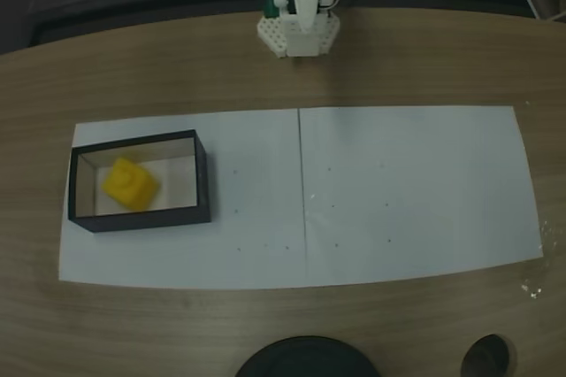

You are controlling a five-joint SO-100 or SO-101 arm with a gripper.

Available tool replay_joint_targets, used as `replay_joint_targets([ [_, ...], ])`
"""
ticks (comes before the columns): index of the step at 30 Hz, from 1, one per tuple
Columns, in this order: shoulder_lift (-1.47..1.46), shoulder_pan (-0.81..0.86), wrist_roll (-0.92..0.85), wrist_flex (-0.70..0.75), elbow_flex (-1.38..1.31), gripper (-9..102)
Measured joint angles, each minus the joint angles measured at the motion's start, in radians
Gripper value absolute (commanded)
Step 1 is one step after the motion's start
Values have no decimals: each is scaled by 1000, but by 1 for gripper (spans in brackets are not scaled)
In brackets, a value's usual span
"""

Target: Grab a yellow square and put it in the box.

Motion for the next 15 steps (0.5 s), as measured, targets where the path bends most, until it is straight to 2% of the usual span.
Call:
replay_joint_targets([
  [3, 106, 0, 0, -37, 89, 0],
  [15, 112, 6, 0, -86, 413, 0],
])
